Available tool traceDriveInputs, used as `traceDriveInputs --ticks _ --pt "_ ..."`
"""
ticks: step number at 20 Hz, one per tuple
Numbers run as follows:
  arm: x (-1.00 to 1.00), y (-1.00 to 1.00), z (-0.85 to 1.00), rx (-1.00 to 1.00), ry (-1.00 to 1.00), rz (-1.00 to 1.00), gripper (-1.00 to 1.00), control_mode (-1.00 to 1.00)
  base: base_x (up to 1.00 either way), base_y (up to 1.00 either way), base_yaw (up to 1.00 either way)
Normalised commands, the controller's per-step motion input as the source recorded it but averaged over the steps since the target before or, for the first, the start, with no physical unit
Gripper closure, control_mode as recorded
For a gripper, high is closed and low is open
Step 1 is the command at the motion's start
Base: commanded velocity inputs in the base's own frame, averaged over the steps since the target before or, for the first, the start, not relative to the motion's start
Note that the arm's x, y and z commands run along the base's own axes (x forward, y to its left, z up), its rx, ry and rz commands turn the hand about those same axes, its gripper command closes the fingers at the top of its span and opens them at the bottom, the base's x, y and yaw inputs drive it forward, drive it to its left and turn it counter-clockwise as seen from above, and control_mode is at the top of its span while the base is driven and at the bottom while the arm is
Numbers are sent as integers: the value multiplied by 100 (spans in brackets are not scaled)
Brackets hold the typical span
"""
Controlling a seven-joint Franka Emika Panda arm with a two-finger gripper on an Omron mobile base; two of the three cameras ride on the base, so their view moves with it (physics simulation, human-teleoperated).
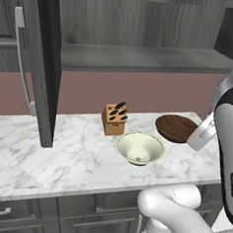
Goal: Open the cabinet. Pick the bowls from the counter and place them in the cabinet. Then close the cabinet.
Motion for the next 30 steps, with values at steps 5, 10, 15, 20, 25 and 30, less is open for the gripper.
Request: traceDriveInputs --ticks 5,10,15,20,25,30 --pt "7 11 -65 -17 3 0 -100 -100 0 0 0" --pt "1 11 -71 -23 0 0 -100 -100 0 0 0" --pt "5 0 -28 -11 1 0 -100 -100 0 0 0" --pt "27 0 -1 -2 13 0 -100 -100 0 0 0" --pt "46 21 -24 -2 10 0 -100 -100 0 0 0" --pt "49 34 -53 -2 3 0 -100 -100 0 0 0"
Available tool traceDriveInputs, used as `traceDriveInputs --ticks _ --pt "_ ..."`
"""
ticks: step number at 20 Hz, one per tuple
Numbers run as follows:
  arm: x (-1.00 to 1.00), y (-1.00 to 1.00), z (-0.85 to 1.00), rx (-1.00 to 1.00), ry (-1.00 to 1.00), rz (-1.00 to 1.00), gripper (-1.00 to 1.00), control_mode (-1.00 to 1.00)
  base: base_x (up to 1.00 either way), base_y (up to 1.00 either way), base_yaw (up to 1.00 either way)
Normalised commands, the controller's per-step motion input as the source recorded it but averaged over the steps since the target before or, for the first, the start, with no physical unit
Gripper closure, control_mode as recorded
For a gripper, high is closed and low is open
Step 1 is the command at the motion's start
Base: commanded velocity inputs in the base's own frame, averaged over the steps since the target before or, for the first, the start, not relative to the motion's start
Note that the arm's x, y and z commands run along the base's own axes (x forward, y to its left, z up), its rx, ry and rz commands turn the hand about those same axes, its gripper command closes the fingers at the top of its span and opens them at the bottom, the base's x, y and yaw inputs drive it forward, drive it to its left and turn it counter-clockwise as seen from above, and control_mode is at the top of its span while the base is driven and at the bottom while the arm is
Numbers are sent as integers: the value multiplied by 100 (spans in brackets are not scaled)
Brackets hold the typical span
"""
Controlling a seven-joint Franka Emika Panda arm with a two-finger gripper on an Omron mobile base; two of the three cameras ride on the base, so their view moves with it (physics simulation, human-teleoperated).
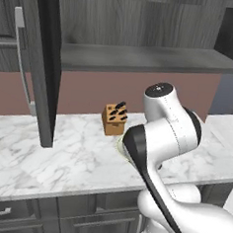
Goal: Open the cabinet. Pick the bowls from the counter and place them in the cabinet. Then close the cabinet.
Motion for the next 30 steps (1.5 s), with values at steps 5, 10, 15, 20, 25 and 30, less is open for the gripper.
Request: traceDriveInputs --ticks 5,10,15,20,25,30 --pt "29 15 -56 -3 0 0 -100 -100 0 0 0" --pt "30 0 -48 -1 0 0 -100 -100 0 0 0" --pt "41 0 -28 0 0 0 -100 -100 0 0 0" --pt "55 0 -28 0 0 0 -100 -100 0 0 0" --pt "50 6 -33 0 0 0 -100 -100 0 0 0" --pt "40 10 -33 -2 0 0 -100 -100 0 0 0"
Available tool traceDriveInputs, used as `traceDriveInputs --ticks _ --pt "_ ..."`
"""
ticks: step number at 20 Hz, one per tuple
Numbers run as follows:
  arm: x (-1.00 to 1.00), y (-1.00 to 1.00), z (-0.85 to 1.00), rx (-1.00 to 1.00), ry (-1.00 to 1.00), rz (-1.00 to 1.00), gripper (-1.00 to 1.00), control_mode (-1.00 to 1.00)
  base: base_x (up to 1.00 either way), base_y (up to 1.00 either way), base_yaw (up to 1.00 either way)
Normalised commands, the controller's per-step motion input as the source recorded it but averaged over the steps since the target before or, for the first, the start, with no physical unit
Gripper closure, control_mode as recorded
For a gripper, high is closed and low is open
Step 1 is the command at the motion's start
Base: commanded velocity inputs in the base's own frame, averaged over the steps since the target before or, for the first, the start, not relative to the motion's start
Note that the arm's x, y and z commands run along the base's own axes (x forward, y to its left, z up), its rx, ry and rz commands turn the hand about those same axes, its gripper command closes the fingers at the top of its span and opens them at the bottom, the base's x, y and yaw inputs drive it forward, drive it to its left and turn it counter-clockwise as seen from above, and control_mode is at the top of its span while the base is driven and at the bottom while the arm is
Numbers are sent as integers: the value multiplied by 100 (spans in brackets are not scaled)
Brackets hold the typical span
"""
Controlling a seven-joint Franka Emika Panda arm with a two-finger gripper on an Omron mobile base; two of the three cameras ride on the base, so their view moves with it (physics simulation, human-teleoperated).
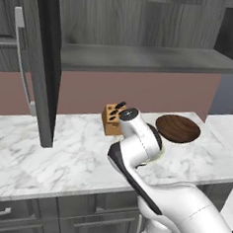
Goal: Open the cabinet. Pick the bowls from the counter and place them in the cabinet. Then close the cabinet.
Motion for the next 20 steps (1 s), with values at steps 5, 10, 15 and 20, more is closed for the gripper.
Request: traceDriveInputs --ticks 5,10,15,20 --pt "32 9 -29 -2 0 0 -100 -100 0 0 0" --pt "20 11 -20 0 0 0 -100 -100 0 0 0" --pt "17 12 -18 0 0 0 -100 -100 0 0 0" --pt "19 10 -23 0 0 0 -100 -100 0 0 0"
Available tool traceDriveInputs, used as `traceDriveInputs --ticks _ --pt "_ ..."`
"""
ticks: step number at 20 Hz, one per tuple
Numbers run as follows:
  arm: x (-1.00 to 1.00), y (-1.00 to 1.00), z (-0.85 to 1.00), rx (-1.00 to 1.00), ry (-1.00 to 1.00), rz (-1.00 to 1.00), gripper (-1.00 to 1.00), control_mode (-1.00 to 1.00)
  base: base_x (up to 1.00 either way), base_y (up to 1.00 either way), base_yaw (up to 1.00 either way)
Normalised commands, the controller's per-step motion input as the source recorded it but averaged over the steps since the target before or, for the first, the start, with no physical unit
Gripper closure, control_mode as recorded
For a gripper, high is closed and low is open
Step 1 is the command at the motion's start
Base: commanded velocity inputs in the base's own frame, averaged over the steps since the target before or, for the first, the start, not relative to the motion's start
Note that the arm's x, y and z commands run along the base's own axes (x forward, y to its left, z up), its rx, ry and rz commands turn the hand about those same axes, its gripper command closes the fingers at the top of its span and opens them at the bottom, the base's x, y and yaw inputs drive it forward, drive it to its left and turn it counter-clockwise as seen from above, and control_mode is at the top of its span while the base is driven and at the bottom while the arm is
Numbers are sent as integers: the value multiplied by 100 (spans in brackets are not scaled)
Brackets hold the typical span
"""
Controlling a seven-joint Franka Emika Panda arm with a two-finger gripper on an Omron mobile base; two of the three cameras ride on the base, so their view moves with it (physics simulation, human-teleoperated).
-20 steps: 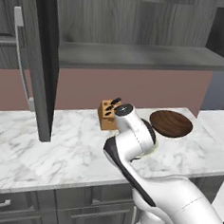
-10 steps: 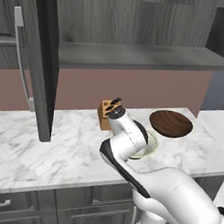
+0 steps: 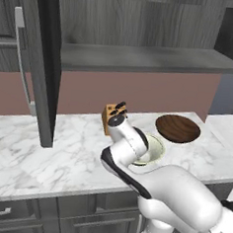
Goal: Open the cabinet. Pick the bowls from the counter and place them in the cabinet. Then close the cabinet.
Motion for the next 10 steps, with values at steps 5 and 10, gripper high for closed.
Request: traceDriveInputs --ticks 5,10 --pt "24 3 -23 0 0 0 -100 -100 0 0 0" --pt "31 4 -22 0 0 0 -100 -100 0 0 0"
